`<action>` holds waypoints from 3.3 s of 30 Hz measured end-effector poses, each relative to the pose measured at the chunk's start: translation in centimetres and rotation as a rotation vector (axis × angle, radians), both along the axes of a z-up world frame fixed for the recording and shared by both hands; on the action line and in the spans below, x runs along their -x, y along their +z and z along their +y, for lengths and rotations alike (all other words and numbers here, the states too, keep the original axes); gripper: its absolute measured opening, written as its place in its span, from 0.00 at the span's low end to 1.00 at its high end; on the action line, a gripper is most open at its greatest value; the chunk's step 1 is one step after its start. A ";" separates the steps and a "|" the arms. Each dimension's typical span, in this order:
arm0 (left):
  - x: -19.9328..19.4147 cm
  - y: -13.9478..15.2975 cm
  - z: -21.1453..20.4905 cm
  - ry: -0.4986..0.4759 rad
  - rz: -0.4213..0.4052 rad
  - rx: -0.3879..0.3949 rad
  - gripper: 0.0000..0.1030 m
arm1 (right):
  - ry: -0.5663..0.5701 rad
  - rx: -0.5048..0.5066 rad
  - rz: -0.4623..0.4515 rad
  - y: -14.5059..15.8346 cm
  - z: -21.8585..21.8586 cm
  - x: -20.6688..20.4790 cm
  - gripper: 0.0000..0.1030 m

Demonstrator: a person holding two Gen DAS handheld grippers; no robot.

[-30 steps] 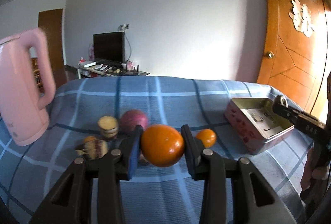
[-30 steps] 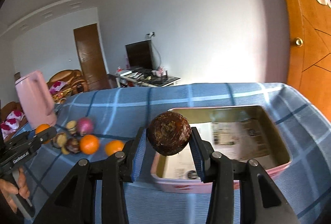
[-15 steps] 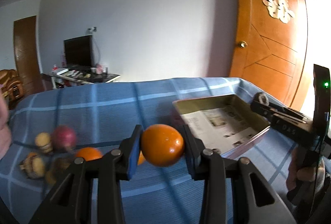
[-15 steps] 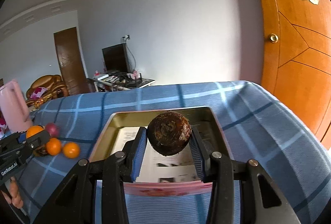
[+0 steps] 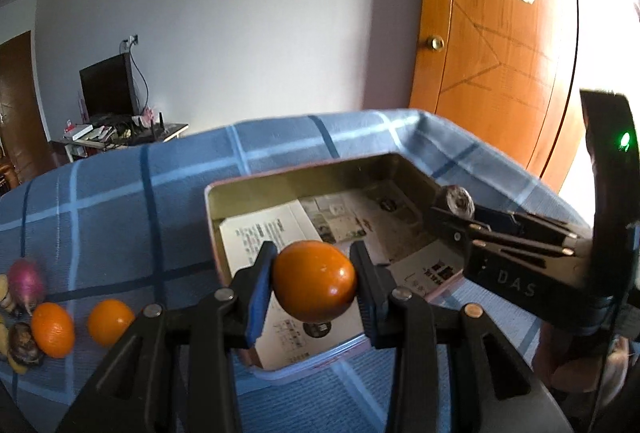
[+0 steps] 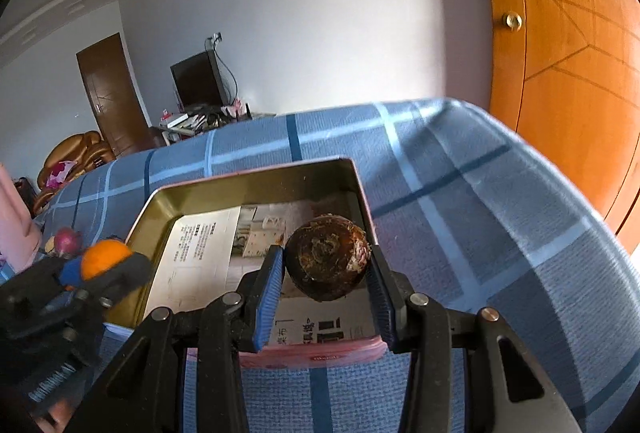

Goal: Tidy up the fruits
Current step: 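Carry the orange in the left tool while the right tool carries the dark fruit to the tin, then open the right tool over the tin while the left tool drops the orange inside, then withdraw both tools from the tin back toward the remaining fruits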

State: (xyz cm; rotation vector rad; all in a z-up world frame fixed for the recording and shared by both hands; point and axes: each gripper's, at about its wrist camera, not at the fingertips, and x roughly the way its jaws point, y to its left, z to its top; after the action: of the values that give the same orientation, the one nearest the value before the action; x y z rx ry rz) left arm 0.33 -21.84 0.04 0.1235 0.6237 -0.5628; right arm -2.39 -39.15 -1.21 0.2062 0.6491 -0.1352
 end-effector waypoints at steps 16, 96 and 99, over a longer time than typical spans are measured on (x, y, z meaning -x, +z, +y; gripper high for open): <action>-0.9 -1.4 0.1 0.060 0.046 -0.049 0.39 | 0.032 0.005 0.024 -0.4 1.0 -0.5 0.48; -0.5 0.4 21.3 0.418 -0.190 -0.100 0.97 | 0.023 0.105 -0.256 2.3 18.4 0.7 0.73; -0.8 0.4 23.2 0.425 -0.191 -0.114 0.97 | 0.047 0.125 -0.233 2.1 19.8 0.0 0.73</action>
State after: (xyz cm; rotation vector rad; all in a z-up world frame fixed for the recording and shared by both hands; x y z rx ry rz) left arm 1.15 1.35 0.40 0.1449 0.4760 -0.1025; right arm -2.36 -19.30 0.89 0.0837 0.4114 -0.1041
